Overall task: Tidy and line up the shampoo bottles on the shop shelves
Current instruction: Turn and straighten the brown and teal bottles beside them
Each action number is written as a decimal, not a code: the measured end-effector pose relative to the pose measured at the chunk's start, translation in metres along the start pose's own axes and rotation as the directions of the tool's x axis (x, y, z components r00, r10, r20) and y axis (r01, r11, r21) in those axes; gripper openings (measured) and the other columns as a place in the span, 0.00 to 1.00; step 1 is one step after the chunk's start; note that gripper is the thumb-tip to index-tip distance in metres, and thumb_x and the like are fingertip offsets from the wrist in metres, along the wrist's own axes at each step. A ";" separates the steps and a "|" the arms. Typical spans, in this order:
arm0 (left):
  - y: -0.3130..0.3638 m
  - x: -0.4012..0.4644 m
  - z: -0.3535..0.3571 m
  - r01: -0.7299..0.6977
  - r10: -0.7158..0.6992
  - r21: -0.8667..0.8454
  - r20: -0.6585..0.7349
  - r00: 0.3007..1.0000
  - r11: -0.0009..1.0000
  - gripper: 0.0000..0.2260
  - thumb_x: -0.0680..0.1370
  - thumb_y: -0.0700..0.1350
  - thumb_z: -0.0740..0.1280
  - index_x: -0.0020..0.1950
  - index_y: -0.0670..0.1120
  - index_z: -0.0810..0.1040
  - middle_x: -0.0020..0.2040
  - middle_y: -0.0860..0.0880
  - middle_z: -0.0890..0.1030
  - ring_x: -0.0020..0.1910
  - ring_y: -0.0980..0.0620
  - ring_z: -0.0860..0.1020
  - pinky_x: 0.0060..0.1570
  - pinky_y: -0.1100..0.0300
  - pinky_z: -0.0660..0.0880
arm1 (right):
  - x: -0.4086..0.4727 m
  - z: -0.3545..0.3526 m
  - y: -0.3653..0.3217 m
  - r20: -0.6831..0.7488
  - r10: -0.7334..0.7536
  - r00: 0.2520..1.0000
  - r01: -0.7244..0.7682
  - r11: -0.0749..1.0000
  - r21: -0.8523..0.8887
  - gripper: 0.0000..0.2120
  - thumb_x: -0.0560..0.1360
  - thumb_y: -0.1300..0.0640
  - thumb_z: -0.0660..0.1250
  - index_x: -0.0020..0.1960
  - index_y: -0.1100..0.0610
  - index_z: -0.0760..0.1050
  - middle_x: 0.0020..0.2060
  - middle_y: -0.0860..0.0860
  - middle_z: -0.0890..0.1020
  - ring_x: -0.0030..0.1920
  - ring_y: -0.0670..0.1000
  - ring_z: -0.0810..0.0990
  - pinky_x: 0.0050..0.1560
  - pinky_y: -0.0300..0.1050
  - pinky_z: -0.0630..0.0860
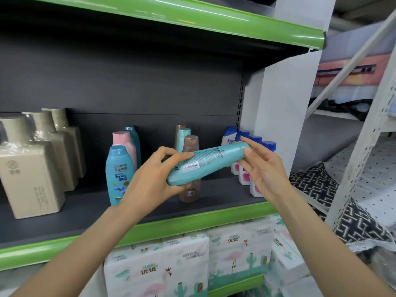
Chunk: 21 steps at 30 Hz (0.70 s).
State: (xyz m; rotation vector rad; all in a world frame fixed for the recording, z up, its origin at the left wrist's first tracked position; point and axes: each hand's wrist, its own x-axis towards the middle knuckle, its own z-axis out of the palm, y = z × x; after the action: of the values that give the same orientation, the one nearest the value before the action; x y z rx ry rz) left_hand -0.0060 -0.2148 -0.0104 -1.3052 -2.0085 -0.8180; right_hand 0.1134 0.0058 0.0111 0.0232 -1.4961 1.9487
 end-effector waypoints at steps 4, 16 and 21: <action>-0.003 0.004 -0.002 0.047 -0.042 -0.139 0.038 0.998 0.989 0.27 0.67 0.53 0.76 0.64 0.57 0.73 0.55 0.56 0.75 0.52 0.60 0.74 0.52 0.63 0.74 | 0.000 0.001 -0.002 -0.010 -0.012 1.000 0.012 1.000 0.008 0.22 0.64 0.53 0.71 0.57 0.57 0.78 0.53 0.55 0.83 0.54 0.51 0.82 0.49 0.40 0.79; 0.005 0.016 -0.001 0.312 -0.186 -0.478 0.292 0.938 0.821 0.17 0.68 0.61 0.69 0.55 0.63 0.74 0.48 0.55 0.81 0.47 0.54 0.79 0.51 0.55 0.77 | 0.005 0.017 -0.003 0.032 -0.117 0.993 0.111 0.982 0.153 0.22 0.77 0.66 0.60 0.70 0.58 0.67 0.56 0.53 0.78 0.60 0.49 0.76 0.60 0.40 0.75; 0.009 0.020 0.003 0.402 -0.170 -0.591 0.408 0.897 0.699 0.13 0.74 0.57 0.68 0.55 0.55 0.76 0.50 0.51 0.80 0.51 0.50 0.80 0.49 0.55 0.78 | 0.012 0.025 -0.006 0.068 -0.071 0.995 0.058 0.982 0.178 0.21 0.77 0.65 0.62 0.68 0.55 0.68 0.52 0.57 0.78 0.53 0.56 0.77 0.39 0.42 0.79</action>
State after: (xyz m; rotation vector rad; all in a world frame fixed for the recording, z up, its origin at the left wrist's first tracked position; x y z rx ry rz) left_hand -0.0045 -0.1987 0.0042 -1.5952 -2.3227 -1.6982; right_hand 0.0976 -0.0093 0.0296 0.2212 -1.3478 2.0414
